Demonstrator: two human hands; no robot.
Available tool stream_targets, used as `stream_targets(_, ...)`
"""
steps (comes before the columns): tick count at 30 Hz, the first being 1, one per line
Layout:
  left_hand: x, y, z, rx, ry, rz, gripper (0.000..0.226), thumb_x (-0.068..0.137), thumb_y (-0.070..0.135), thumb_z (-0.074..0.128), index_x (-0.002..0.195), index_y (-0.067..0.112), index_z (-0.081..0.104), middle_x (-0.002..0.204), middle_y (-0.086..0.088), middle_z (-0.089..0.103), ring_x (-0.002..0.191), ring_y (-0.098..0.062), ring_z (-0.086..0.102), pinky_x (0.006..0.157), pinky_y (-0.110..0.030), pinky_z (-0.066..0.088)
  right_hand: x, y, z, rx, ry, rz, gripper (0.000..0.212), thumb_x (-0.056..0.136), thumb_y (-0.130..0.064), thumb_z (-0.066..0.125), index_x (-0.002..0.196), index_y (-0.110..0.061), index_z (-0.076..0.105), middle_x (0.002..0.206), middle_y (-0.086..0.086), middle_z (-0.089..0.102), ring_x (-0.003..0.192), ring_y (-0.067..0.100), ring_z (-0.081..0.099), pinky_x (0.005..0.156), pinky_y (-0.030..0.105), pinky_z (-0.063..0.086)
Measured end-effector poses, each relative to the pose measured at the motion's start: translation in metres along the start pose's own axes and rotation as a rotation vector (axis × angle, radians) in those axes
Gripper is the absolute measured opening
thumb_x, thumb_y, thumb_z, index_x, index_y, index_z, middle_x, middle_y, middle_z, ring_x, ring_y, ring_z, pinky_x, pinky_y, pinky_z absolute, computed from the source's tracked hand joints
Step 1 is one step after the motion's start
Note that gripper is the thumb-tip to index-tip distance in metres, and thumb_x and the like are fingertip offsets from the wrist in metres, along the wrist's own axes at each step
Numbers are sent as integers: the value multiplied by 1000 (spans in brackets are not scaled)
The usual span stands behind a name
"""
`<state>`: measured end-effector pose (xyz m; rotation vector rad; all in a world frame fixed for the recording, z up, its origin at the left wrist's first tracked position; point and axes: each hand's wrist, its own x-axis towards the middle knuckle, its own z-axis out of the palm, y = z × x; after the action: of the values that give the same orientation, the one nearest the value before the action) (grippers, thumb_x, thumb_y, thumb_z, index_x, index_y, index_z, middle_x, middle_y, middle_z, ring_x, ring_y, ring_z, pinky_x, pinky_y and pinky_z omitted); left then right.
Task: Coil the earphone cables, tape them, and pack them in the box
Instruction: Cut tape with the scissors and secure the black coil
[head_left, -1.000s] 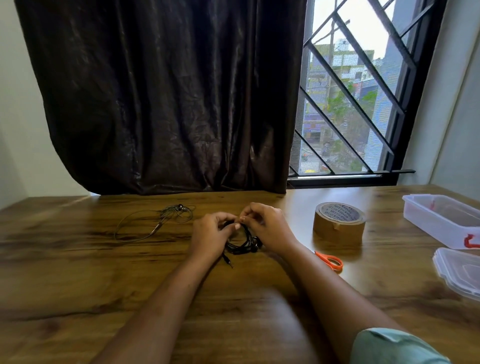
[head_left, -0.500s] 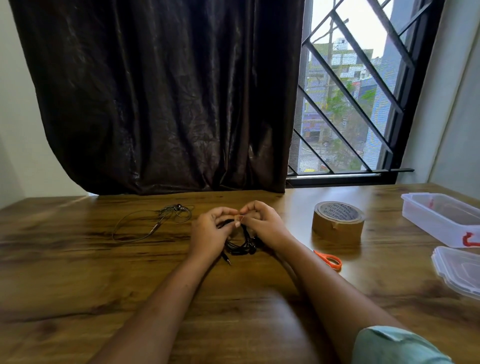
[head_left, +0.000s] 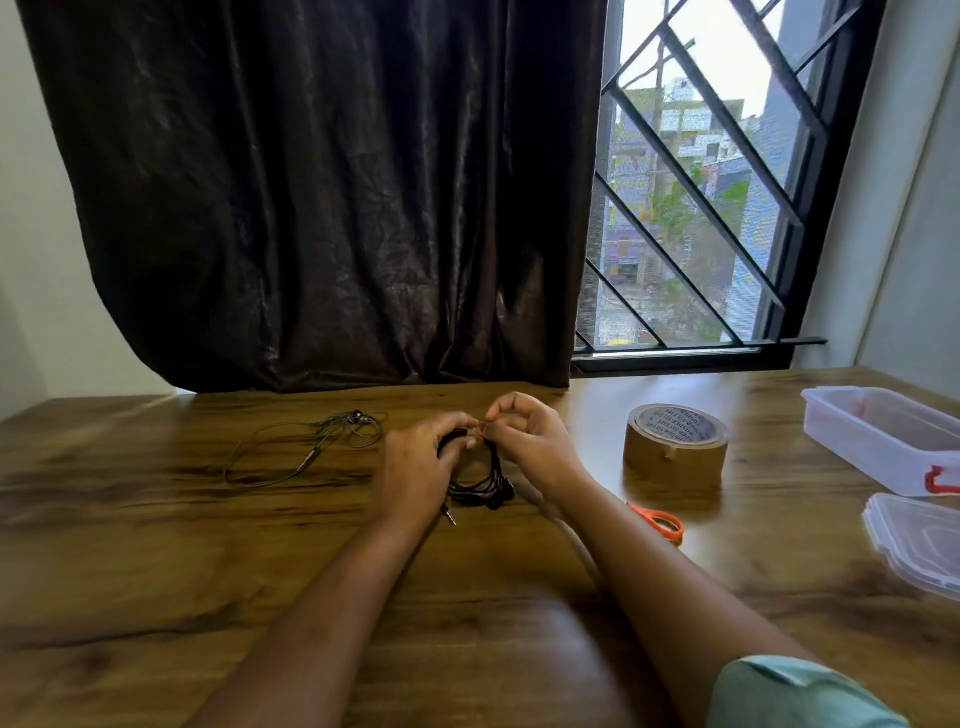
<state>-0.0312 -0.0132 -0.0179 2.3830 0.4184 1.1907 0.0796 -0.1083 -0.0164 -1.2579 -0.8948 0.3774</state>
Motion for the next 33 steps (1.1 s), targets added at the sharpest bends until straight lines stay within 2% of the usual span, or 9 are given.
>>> stream_targets(4, 0, 2, -2, 13, -12, -20, 23, 88, 21, 63, 110, 19, 68, 104, 5, 69, 87, -1, 58, 69, -9, 46, 1, 3, 2, -16, 5, -6, 6, 89, -5, 61, 94, -7, 62, 80, 13, 67, 77, 23, 67, 75, 37, 56)
stream_targets(8, 0, 3, -4, 79, -26, -28, 19, 91, 18, 59, 108, 18, 67, 88, 11, 60, 68, 5, 50, 58, -8, 40, 0, 2, 4, -164, -35, -26, 11, 85, -11, 69, 95, -14, 65, 77, -1, 70, 75, 9, 67, 71, 22, 53)
stream_targets(11, 0, 1, -4, 101, -56, -22, 16, 91, 19, 57, 104, 20, 67, 83, 11, 61, 65, 4, 52, 57, -17, 48, -1, -1, 5, -354, -13, -78, 10, 83, -15, 72, 92, -17, 67, 74, -7, 67, 62, -4, 57, 61, 10, 47)
stream_targets(18, 2, -3, -1, 93, -42, -48, 13, 94, 24, 54, 99, 18, 64, 77, 5, 62, 65, -8, 58, 54, -27, 47, -2, 4, 2, -469, -74, -47, 6, 84, -21, 70, 87, -21, 65, 64, -10, 58, 58, -7, 54, 57, 8, 42)
stream_targets(20, 2, -4, 1, 48, -40, -109, 11, 94, 25, 54, 98, 19, 63, 78, 5, 62, 67, -9, 58, 57, -29, 48, -1, 8, 0, -431, -99, 15, 10, 83, -20, 72, 91, -22, 66, 73, -8, 67, 68, -2, 63, 64, 13, 48)
stream_targets(23, 3, -10, 5, -98, -31, -277, 4, 91, 23, 57, 94, 24, 60, 86, 4, 63, 74, -7, 62, 65, -27, 54, 2, 13, 0, -396, -57, 87, 21, 81, -17, 74, 97, -21, 62, 68, -11, 63, 60, -5, 60, 60, 14, 47)
stream_targets(27, 5, -20, 10, -256, -11, -495, 24, 85, 17, 67, 107, 21, 59, 97, 6, 61, 85, -9, 59, 72, -21, 50, 7, 22, -2, -409, 145, 85, 22, 78, -21, 77, 82, -22, 56, 70, 1, 59, 62, 10, 54, 56, 22, 48)
stream_targets(30, 6, -24, 11, -300, 31, -558, 21, 85, 9, 65, 103, 19, 60, 93, 5, 63, 85, -8, 59, 72, -20, 47, 12, 23, 0, -443, 196, 63, 16, 77, -24, 77, 78, -19, 62, 75, 11, 68, 68, 23, 62, 70, 34, 55)
stream_targets(33, 7, -26, 11, -301, 75, -600, 16, 85, 4, 64, 92, 19, 62, 91, 1, 67, 88, -13, 64, 79, -28, 54, 18, 25, 5, -489, 223, 55, 13, 77, -22, 77, 73, -18, 65, 71, 6, 70, 76, 25, 66, 79, 36, 55)
